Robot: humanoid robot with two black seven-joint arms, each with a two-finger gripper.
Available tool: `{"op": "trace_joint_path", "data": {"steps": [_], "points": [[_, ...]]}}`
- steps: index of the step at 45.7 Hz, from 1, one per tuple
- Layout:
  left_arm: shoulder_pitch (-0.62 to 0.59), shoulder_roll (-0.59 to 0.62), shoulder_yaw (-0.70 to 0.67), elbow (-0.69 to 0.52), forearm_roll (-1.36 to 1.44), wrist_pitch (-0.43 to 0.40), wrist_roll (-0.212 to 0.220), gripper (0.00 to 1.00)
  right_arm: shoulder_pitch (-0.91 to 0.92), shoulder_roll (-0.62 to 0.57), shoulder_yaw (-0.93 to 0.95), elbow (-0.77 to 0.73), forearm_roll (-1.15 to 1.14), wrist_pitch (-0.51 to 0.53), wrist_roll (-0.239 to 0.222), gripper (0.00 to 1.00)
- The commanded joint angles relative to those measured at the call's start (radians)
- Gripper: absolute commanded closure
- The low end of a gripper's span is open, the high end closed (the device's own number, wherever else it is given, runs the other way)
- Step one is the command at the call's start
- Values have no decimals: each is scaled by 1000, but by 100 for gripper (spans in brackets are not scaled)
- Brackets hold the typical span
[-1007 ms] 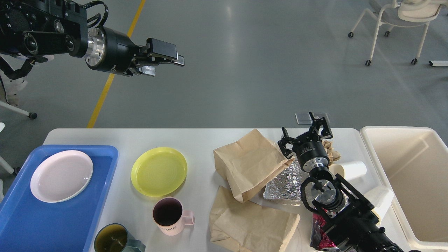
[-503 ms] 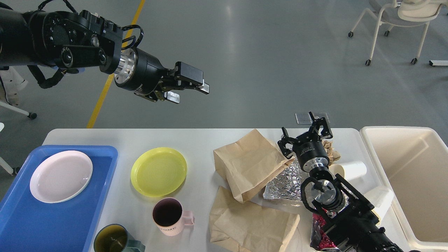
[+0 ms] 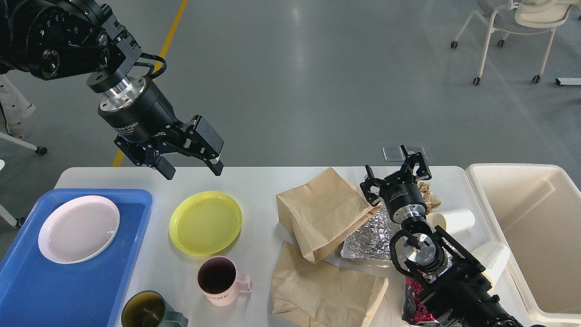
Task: Tidy desktop
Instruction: 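Lower the left gripper onto the pink mug and grasp it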
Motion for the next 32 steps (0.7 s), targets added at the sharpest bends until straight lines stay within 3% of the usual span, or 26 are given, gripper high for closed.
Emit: {"op": "trace_joint_path", "data": {"steps": [1, 7, 11, 20, 32], "points": [[5, 3, 25, -1, 26, 0, 0, 0, 0, 0, 0, -2, 0, 0, 0, 0], [38, -3, 36, 14, 34, 0, 11, 1, 0, 0, 0, 0, 0, 0, 0, 0], [69, -6, 31, 18, 34, 0, 49, 1, 0, 0, 0, 0, 0, 0, 0, 0], [160, -40, -9, 15, 6, 0, 241, 2, 0, 0, 0, -2, 0, 0, 0, 0], [307, -91, -39, 4, -126, 0, 460, 11, 0, 0, 0, -2, 0, 0, 0, 0]]}}
